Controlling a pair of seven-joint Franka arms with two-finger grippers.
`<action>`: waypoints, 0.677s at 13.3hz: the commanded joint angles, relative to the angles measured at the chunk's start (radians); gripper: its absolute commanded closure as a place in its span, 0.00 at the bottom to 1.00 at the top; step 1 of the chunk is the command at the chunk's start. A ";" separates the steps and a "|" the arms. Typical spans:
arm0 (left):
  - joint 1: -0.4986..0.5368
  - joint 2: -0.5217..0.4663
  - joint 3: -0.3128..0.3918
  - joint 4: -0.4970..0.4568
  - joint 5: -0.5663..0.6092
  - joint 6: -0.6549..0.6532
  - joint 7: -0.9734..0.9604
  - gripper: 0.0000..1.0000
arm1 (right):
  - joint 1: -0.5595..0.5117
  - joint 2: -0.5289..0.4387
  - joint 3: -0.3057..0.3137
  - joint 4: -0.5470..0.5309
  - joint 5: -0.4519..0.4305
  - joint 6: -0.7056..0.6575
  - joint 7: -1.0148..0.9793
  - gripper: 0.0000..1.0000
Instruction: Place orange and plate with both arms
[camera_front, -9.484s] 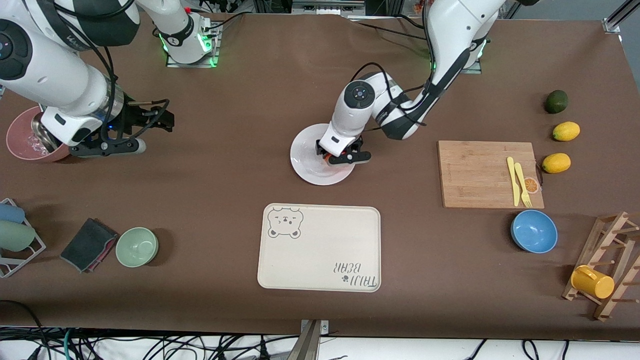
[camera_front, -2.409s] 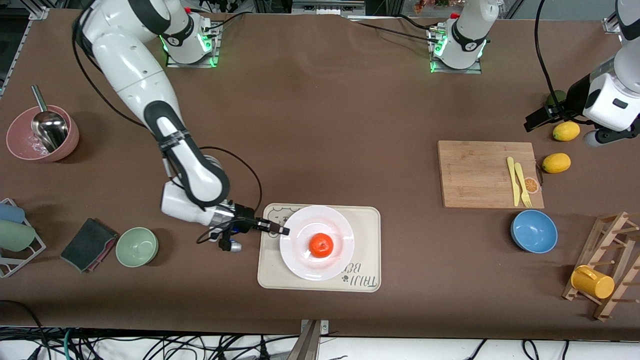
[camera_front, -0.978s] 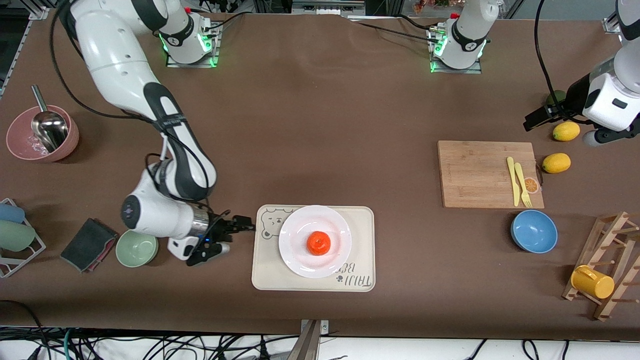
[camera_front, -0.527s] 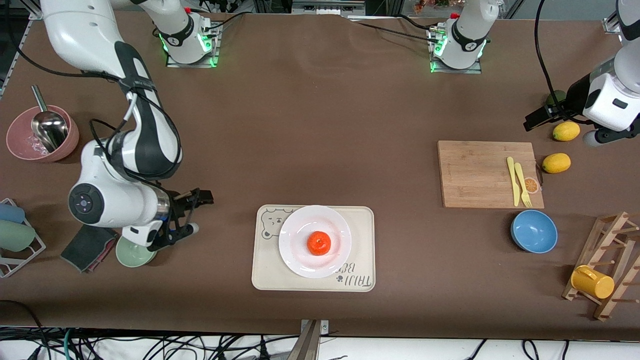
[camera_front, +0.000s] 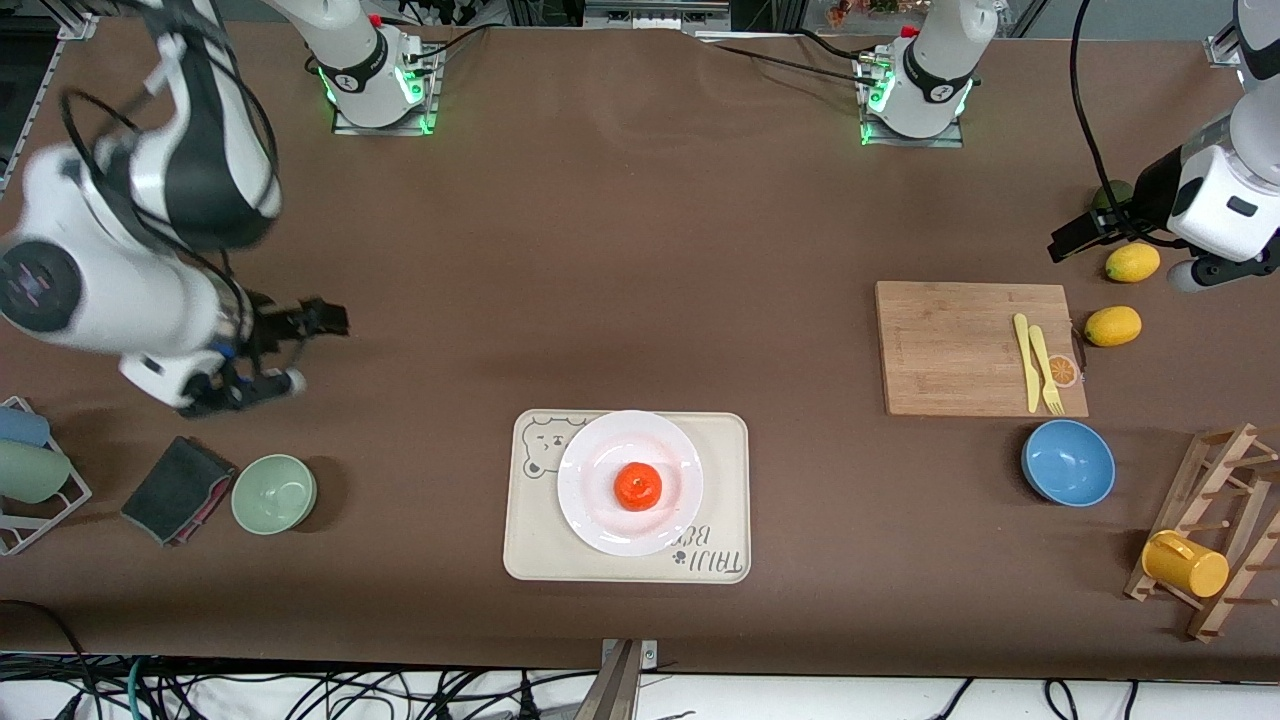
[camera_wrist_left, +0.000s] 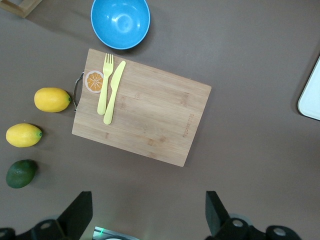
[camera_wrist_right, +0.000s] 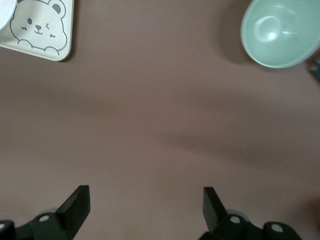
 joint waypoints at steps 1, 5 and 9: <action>0.007 -0.004 0.001 0.007 -0.032 -0.010 0.024 0.01 | -0.008 -0.209 0.002 -0.126 -0.089 -0.027 0.021 0.00; 0.007 -0.005 0.000 0.007 -0.032 -0.012 0.024 0.01 | -0.078 -0.262 -0.005 -0.083 -0.109 -0.118 0.056 0.00; 0.007 -0.004 0.000 0.007 -0.032 -0.012 0.024 0.01 | -0.077 -0.227 -0.008 -0.066 -0.126 -0.109 0.105 0.00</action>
